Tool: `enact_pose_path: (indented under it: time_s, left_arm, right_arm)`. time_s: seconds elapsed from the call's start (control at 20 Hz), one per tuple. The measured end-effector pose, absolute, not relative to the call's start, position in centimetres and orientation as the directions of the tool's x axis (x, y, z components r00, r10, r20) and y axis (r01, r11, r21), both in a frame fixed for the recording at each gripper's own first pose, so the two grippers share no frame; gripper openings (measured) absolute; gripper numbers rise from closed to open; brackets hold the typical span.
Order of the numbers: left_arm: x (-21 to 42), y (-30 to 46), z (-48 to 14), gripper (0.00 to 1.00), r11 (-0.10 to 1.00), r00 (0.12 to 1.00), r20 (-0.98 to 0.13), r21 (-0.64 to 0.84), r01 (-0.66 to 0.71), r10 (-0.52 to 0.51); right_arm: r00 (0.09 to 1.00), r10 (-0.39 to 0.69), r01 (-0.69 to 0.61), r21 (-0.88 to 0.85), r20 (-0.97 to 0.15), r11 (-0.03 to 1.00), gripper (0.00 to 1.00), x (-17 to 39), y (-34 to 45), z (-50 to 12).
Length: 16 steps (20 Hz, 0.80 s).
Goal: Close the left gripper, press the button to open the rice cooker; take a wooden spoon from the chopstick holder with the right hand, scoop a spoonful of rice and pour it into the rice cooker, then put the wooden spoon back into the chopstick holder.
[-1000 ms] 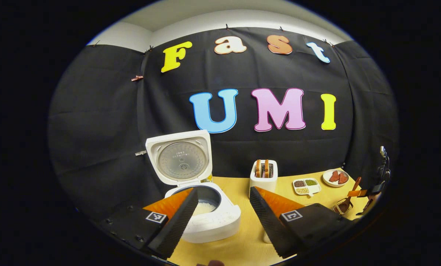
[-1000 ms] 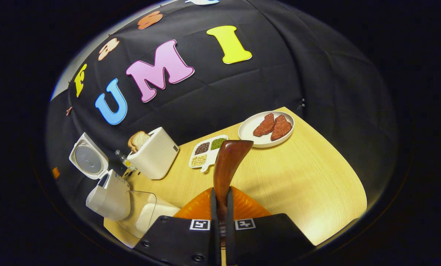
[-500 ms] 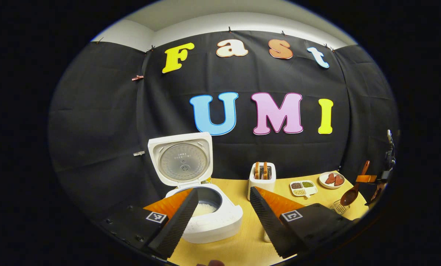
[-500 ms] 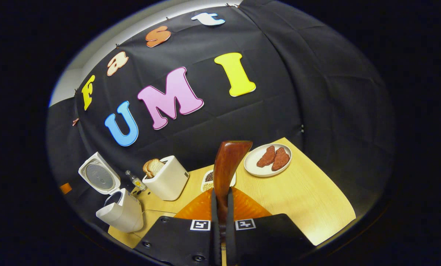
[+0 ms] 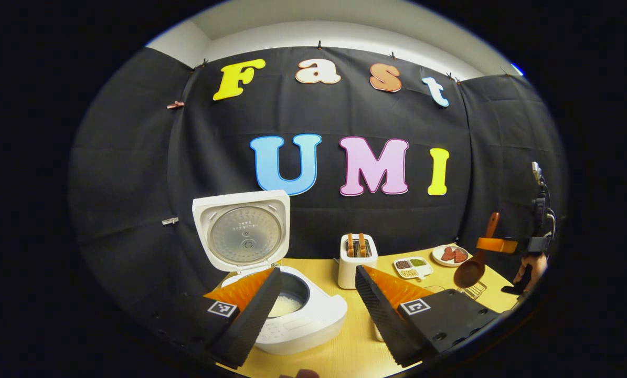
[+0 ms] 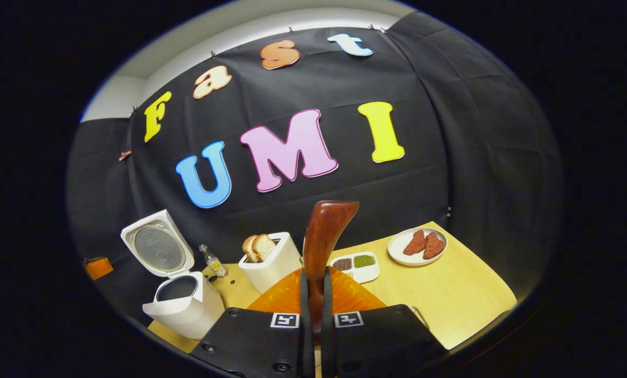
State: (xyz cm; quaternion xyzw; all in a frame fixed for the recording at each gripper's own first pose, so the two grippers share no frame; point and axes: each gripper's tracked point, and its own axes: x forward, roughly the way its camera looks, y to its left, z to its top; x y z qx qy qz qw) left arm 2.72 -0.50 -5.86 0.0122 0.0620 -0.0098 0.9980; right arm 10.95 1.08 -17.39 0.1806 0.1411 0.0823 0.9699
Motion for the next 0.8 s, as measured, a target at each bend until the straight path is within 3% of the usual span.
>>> enact_pose_path:
  time_s: [0.5, 0.8]
  left_arm:
    - [3.2, 5.0, -7.4, 0.97, 0.998, 0.986, -0.158, 0.024, 0.063, -0.059]
    - [3.8, 7.7, -8.4, 0.97, 0.998, 0.984, -0.171, 0.027, 0.064, -0.058]
  right_arm:
    - [0.91, 0.082, -0.05, 0.088, -0.406, 0.995, 0.09, 12.1, 8.6, -29.5]
    - [0.89, 0.021, 0.022, 0.088, -0.455, 0.996, 0.1, 12.6, 10.0, -33.0]
